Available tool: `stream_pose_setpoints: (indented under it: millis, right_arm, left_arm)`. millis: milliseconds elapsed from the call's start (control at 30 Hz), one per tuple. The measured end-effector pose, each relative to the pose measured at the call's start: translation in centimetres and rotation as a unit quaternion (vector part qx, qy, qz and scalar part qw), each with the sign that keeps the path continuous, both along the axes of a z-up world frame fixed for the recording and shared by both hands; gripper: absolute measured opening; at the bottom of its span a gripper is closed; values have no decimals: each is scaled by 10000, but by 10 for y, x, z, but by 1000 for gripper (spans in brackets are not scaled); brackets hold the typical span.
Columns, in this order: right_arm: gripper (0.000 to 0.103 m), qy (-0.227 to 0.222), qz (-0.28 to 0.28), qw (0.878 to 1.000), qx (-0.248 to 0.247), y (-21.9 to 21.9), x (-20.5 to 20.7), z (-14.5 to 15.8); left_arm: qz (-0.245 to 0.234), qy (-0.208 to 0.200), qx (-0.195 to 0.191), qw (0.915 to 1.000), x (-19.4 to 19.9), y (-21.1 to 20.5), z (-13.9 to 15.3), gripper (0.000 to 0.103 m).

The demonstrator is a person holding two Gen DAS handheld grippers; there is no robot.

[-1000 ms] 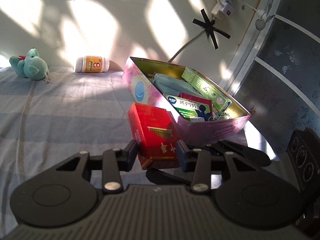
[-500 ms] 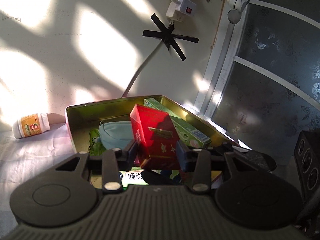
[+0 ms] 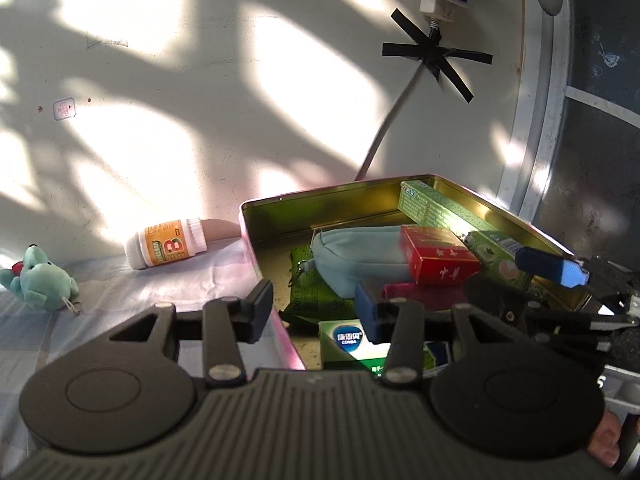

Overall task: Organize objects
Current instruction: 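Move the right tool to the vitamin B bottle and grasp it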

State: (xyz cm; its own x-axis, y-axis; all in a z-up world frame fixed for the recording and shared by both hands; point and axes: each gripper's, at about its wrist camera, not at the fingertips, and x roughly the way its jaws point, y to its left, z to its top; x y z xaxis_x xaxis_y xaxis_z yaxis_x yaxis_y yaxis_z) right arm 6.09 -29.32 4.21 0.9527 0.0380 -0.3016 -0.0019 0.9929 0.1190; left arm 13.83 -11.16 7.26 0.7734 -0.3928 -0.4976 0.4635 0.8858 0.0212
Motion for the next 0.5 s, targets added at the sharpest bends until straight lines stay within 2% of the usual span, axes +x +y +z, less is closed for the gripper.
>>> stream_pose_setpoints:
  millis: [200, 500]
  right_arm:
    - [67, -137, 203, 9995, 195, 23, -27, 11]
    - [67, -47, 744, 9972, 50, 80, -22, 23]
  left_arm:
    - [302, -36, 282, 9991, -18, 33, -10, 48]
    - [1078, -165, 460, 9930, -20, 101, -22, 52]
